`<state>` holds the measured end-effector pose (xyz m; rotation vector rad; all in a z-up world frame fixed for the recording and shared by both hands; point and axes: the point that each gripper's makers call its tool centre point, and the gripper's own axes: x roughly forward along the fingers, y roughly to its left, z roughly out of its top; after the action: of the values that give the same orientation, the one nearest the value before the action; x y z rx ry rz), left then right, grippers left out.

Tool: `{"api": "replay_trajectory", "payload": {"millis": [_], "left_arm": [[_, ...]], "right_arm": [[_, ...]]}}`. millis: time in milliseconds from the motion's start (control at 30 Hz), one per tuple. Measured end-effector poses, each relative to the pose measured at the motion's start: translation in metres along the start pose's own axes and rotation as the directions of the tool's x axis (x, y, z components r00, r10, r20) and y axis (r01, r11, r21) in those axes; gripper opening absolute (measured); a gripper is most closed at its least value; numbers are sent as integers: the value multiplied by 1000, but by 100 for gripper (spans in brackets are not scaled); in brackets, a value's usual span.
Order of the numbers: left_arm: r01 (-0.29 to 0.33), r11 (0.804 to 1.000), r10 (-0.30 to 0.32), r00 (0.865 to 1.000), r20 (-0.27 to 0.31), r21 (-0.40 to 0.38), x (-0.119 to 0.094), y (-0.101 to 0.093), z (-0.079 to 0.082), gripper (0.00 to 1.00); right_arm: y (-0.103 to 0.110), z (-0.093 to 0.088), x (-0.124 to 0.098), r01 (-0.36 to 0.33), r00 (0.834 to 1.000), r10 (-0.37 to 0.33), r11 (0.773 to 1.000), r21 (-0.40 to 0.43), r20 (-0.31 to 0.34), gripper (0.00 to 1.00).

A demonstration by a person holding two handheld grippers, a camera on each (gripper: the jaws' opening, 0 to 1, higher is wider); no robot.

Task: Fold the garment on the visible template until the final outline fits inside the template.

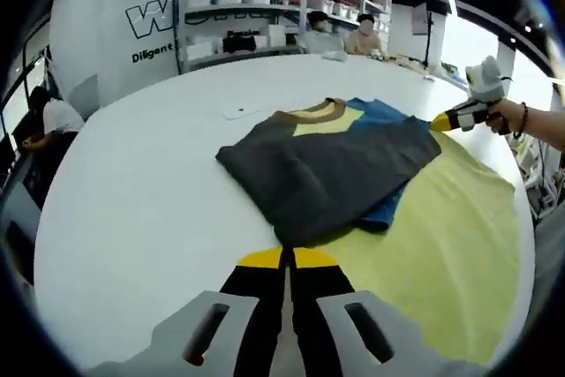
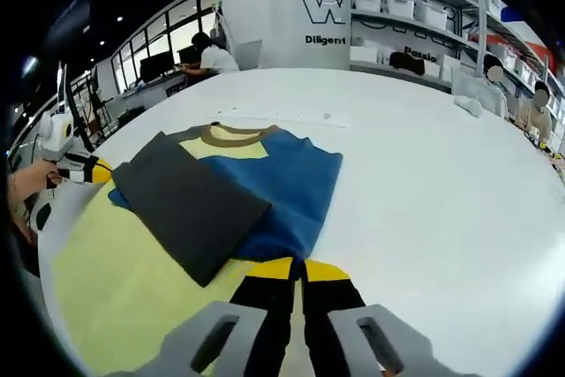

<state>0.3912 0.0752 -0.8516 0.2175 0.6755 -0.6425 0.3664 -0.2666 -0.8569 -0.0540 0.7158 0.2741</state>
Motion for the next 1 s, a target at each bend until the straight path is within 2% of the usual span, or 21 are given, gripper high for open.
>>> {"api": "replay_trajectory", "payload": {"millis": [333, 467, 567, 833, 1000], "left_arm": [[-2, 1000, 2, 1000, -12, 14, 0, 0, -2, 0], [-7, 1000, 7, 1000, -9, 30, -6, -5, 1, 0], [-7, 999, 8, 1000, -17, 53, -8, -10, 0, 0], [-38, 998, 41, 998, -50, 48, -3, -5, -12, 0], [-53, 997, 56, 997, -50, 57, -4, -2, -11, 0]], "right_arm": [[-1, -1, 0, 1, 1000, -1, 1000, 23, -7, 0], [-2, -3, -1, 10, 1000, -9, 996, 87, -9, 0], [-3, -4, 0, 11, 1000, -10, 995, 103, -14, 0], [-1, -6, -2, 3, 1000, 0, 993, 121, -24, 0], [2, -7, -4, -4, 1000, 7, 992, 128, -28, 0]]}}
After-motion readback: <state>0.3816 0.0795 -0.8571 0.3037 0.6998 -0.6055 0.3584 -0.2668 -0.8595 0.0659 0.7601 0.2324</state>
